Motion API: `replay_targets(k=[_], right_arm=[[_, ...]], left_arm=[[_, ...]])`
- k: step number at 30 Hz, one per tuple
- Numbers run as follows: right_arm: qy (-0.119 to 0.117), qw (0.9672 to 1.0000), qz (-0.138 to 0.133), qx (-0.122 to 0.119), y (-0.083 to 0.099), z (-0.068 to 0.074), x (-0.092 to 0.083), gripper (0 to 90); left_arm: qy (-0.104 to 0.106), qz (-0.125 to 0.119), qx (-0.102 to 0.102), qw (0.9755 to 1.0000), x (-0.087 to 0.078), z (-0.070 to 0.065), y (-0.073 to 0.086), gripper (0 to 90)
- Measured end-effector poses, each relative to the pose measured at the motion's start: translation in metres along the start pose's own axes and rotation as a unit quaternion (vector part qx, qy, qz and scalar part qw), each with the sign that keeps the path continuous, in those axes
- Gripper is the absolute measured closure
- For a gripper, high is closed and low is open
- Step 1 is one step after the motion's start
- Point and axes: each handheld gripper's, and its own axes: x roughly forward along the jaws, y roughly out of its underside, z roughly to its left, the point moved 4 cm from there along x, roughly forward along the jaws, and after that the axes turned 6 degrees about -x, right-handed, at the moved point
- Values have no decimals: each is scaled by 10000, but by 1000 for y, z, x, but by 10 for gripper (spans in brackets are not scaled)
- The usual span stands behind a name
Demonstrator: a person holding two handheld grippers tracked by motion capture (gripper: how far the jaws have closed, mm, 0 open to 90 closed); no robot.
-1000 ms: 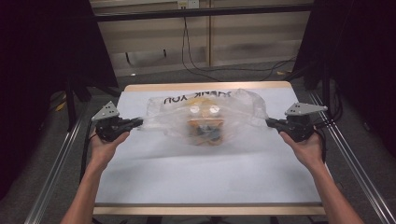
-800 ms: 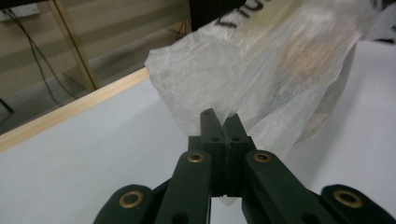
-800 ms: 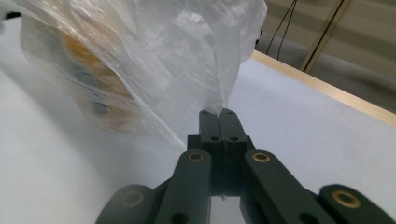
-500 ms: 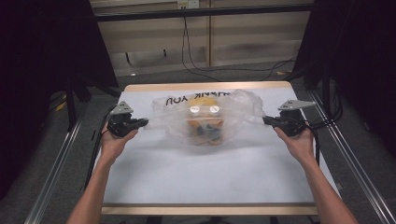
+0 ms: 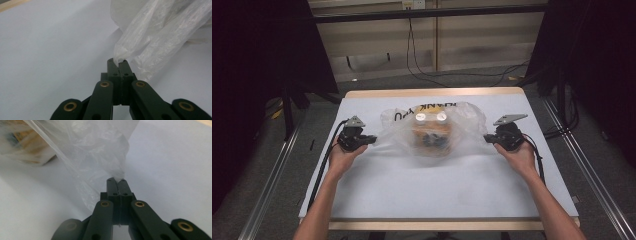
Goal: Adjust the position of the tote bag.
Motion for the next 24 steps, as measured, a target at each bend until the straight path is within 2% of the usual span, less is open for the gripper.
replay_targets(k=[2,3,7,10,13,16,19,22,23,24], right_arm=[[-69,9999,98,-19,3,2,8,900],[-111,9998,160,0,4,3,12,900],[-88,9993,362,-73,8,5,20,900],[-129,9992,363,-54,10,4,21,900],[-138,9992,362,5,11,1,19,900],[-134,9990,422,66,14,0,22,900],[-156,9990,421,46,17,-1,24,900],[-57,9988,491,56,20,-6,20,900],[-54,9989,468,90,22,-8,19,900],[-37,9987,493,96,23,-10,17,900]], left_arm=[[66,167,117,9998,8,-2,3,900],[102,182,97,9997,11,-3,4,900],[57,552,211,9982,21,-6,10,900],[15,616,272,9977,22,-6,11,900],[76,698,295,9971,22,-6,13,900],[107,624,260,9977,22,-4,14,900],[69,643,221,9977,20,-2,16,900],[-77,632,295,9975,17,-1,18,900],[-129,696,374,9968,15,0,18,900],[-98,622,311,9975,16,-1,19,900]])
